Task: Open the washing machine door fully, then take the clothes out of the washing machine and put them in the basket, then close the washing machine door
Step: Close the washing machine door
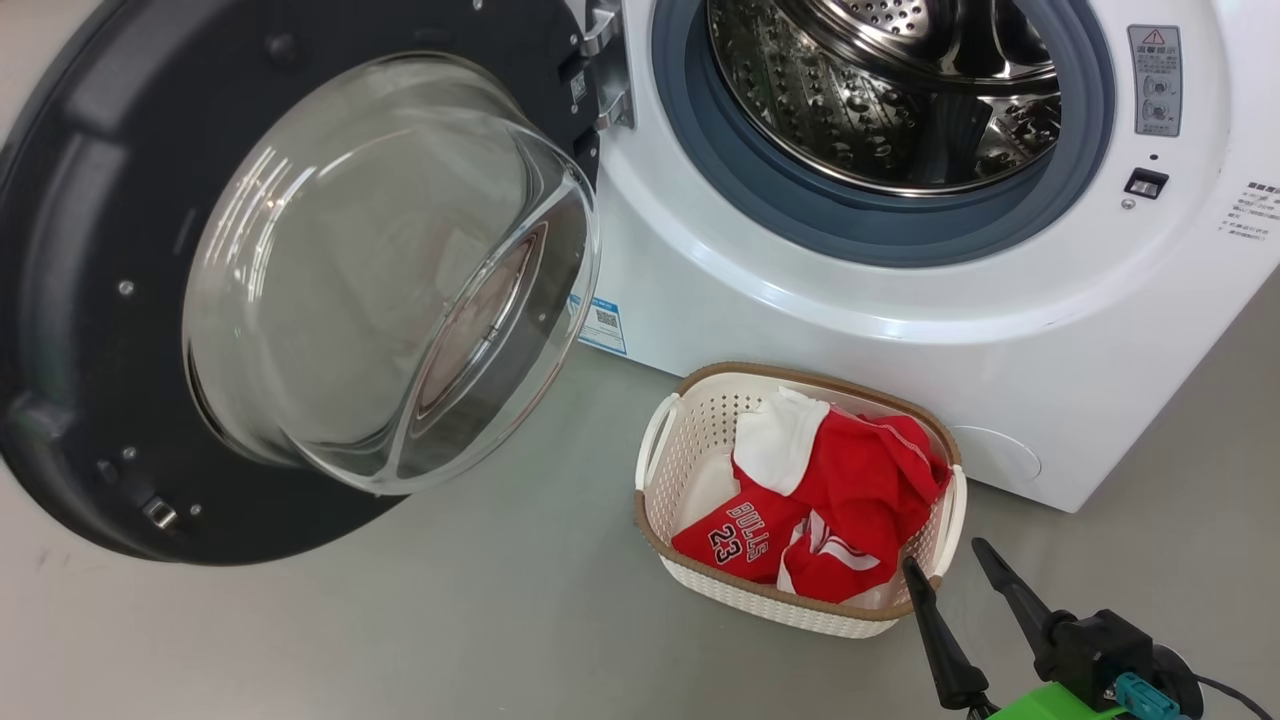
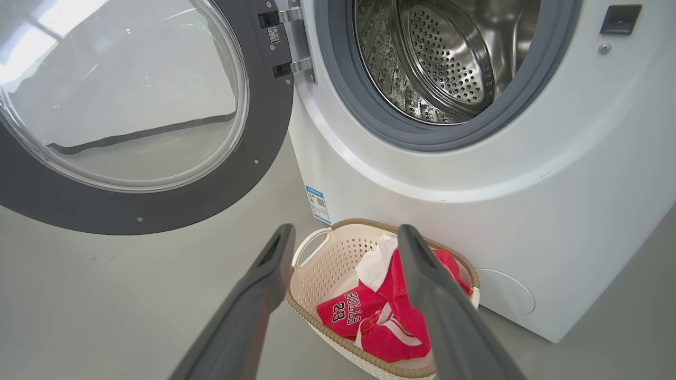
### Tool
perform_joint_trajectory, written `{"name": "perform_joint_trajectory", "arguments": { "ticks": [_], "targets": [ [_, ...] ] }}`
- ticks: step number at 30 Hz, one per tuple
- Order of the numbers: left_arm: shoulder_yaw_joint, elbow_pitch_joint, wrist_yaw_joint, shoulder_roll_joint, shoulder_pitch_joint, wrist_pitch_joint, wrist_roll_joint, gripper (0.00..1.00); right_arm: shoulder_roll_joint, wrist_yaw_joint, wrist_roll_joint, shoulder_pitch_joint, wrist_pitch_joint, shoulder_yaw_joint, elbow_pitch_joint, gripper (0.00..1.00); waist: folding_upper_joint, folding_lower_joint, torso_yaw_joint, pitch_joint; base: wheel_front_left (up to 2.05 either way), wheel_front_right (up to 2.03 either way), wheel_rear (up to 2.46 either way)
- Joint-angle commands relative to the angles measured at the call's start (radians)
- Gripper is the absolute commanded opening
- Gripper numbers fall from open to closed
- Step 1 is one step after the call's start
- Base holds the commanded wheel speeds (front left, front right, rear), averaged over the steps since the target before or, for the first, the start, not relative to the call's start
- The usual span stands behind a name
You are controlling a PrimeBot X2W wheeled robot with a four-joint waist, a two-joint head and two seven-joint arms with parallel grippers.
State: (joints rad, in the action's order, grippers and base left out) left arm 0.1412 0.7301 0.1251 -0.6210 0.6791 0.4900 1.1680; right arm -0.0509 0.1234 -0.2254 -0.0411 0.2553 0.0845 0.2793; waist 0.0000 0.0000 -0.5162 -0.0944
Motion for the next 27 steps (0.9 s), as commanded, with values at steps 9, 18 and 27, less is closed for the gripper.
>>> {"name": "perform_joint_trajectory", "arguments": {
  "ticks": [9, 18, 27],
  "targets": [
    [-0.061, -0.014, 0.006, -0.078, 0.025, 0.144, 0.131, 0.00, 0.000, 0.007, 0.025, 0.005, 0.006, 0.015, -0.038, 1.00, 0.0000, 0.0000, 0.002, -0.014, 0.00, 0.00, 0.00],
    [-0.119, -0.108, 0.006, -0.087, -0.021, 0.207, 0.214, 0.00, 0.000, 0.007, 0.030, -0.001, 0.006, -0.003, -0.045, 1.00, 0.0000, 0.0000, 0.003, -0.011, 0.00, 0.00, 0.00],
    [-0.159, -0.306, 0.006, -0.116, -0.127, 0.259, 0.308, 0.00, 0.000, 0.007, 0.015, -0.027, 0.006, -0.021, -0.058, 1.00, 0.0000, 0.0000, 0.018, 0.029, 0.00, 0.00, 0.00]
  ]
}}
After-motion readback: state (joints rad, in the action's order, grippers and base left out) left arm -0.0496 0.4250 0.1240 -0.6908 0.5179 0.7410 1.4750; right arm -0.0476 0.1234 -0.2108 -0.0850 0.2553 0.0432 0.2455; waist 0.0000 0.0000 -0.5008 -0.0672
